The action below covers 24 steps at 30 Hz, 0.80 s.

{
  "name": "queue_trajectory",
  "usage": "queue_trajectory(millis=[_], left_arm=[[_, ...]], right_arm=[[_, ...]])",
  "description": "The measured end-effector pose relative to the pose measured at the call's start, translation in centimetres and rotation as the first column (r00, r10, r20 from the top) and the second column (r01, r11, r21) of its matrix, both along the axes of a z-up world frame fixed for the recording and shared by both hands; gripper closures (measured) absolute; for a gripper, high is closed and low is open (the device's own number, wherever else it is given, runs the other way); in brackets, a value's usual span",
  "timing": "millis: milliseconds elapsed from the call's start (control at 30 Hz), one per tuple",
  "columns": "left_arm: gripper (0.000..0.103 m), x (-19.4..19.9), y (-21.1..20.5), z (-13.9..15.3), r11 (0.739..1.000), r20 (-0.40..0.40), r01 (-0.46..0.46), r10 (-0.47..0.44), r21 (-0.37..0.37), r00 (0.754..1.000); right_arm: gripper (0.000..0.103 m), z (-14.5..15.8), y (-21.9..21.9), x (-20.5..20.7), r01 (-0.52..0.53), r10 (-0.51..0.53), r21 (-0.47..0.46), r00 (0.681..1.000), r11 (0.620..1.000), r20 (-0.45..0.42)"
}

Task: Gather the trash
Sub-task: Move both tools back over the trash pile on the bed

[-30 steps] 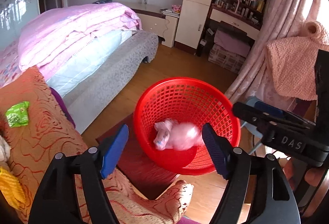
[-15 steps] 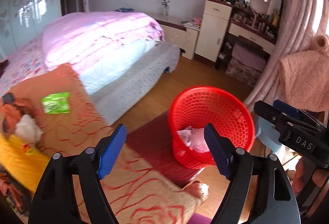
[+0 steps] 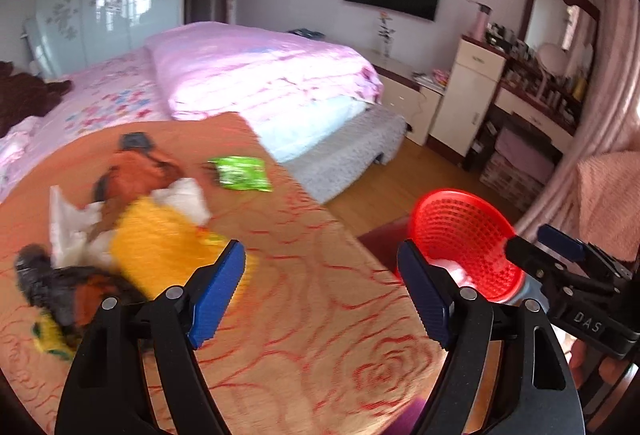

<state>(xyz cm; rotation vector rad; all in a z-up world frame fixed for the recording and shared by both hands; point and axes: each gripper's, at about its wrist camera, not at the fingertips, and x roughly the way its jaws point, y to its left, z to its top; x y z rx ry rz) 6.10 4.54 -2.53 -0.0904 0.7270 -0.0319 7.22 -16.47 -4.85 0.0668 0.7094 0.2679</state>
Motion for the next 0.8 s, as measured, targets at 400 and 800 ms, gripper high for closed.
queue_trajectory(millis=[400, 800], left_arm=[[0.025, -5.4, 9.2, 2.4, 0.973, 0.062, -0.224, 0.220, 0.054, 0.973], [0.022, -9.5, 17.6, -0.3, 0.946, -0.005, -0.322, 0.322, 0.027, 0.947]], right_arm=[[0.028, 0.3, 2.8, -1.1, -0.086, 0.086, -0.006, 0.996, 0.996, 0.006], [0.028, -0.3, 3.8, -1.6, -0.114, 0.114, -0.027, 0.993, 0.993, -0.015]])
